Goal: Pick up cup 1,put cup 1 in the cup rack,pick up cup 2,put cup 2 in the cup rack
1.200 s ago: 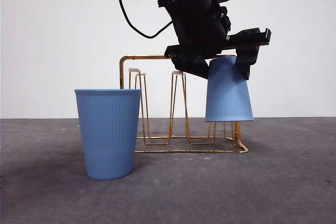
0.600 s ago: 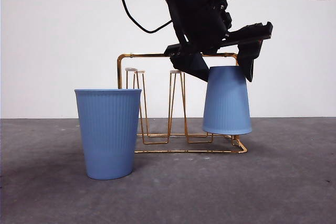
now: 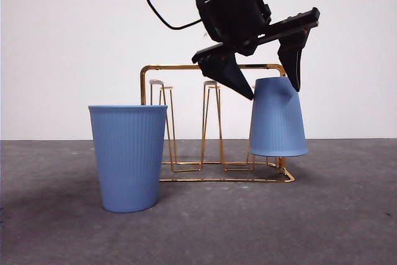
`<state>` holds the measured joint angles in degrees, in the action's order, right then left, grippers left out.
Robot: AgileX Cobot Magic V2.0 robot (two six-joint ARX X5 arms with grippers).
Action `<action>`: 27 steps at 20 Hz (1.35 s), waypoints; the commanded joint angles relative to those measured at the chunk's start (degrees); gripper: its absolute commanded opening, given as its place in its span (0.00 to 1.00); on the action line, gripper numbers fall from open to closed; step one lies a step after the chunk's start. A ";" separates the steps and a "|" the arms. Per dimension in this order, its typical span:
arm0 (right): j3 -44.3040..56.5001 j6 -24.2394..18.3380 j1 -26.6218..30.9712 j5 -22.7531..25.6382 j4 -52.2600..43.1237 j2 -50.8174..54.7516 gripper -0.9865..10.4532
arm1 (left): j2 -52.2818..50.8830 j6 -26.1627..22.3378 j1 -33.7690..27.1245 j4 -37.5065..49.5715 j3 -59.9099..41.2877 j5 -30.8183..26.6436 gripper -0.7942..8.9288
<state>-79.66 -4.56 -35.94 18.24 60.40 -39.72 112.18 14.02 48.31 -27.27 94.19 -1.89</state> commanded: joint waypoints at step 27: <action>0.33 1.64 -0.02 -12.61 -1.11 -8.81 0.28 | -25.44 1.62 4.63 -19.82 0.02 6.01 0.47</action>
<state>-79.66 -3.64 -35.92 5.74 59.86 -48.36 86.98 16.64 52.84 -47.07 94.19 4.21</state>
